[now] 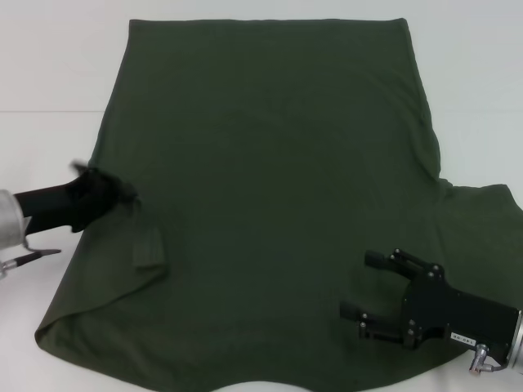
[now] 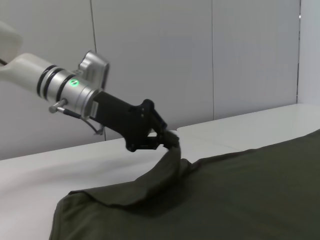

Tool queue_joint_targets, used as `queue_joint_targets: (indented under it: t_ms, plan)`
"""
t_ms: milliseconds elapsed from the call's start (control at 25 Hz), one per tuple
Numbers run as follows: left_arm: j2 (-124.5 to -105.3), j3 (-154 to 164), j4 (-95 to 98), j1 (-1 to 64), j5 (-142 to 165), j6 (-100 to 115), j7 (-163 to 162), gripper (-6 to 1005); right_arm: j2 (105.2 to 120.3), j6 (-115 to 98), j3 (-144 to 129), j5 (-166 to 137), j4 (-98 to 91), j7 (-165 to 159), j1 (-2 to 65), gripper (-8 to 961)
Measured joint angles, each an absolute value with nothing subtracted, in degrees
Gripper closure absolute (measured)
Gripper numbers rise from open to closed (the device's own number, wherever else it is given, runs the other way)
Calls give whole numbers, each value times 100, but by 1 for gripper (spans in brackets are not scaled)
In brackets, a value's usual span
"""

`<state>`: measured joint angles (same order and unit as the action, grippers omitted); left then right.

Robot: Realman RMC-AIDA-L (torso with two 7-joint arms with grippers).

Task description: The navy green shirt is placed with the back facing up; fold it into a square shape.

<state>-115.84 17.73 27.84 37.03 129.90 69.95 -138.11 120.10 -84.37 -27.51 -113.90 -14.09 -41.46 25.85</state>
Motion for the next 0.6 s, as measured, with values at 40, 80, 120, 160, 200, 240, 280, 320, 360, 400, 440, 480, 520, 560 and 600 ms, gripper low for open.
queue_joint_targets:
  t_ms: [40, 80, 120, 160, 200, 240, 280, 320, 360, 400, 440, 480, 520, 560, 600]
  plan:
    - [-11582, 1851, 2784, 3746, 12990, 6994, -13810, 998, 12012, -8444, -2751, -11390, -1407, -4146, 2583, 36]
    - [-11580, 1921, 2785, 3784, 12991, 6988, -13810, 998, 12013, -8456, -2751, -11390, -1406, -4146, 2581, 36]
    - [-11580, 2013, 2785, 3829, 12991, 6975, -13809, 997, 12013, -8466, -2751, -11390, -1406, -4147, 2578, 36]
    - [-11585, 2104, 2786, 3867, 12991, 6951, -13809, 996, 12014, -8469, -2751, -11390, -1406, -4148, 2576, 36]
    - [-11594, 2168, 2786, 3892, 12991, 6929, -13808, 995, 12014, -8470, -2751, -11390, -1406, -4148, 2572, 36]
    - [-11606, 2221, 2786, 3913, 12991, 6905, -13808, 994, 12014, -8471, -2751, -11390, -1406, -4148, 2569, 36]
    - [-11616, 2244, 2786, 3930, 12994, 6883, -13808, 994, 12015, -8472, -2751, -11390, -1406, -4148, 2566, 36]
    - [-11626, 2260, 2786, 3943, 12997, 6859, -13807, 993, 12015, -8472, -2751, -11390, -1406, -4148, 2566, 36]
    - [-11637, 2259, 2786, 3954, 12998, 6835, -13808, 992, 12015, -8473, -2751, -11390, -1406, -4149, 2566, 36]
    - [-11647, 2258, 2786, 3956, 12997, 6807, -13811, 991, 12015, -8475, -2751, -11391, -1406, -4149, 2566, 36]
    - [-11657, 2259, 2785, 3956, 12997, 6776, -13817, 990, 12015, -8477, -2751, -11390, -1406, -4149, 2566, 36]
    - [-11668, 2258, 2780, 3956, 12997, 6746, -13818, 989, 12015, -8478, -2751, -11390, -1406, -4149, 2566, 37]
    - [-11681, 2256, 2771, 3952, 12996, 6714, -13818, 988, 12015, -8479, -2751, -11390, -1406, -4148, 2566, 37]
    - [-11694, 2250, 2764, 3945, 12996, 6694, -13817, 987, 12014, -8480, -2751, -11390, -1406, -4146, 2566, 37]
    - [-11703, 2241, 2762, 3938, 12986, 6687, -13815, 986, 12015, -8480, -2751, -11390, -1406, -4142, 2566, 37]
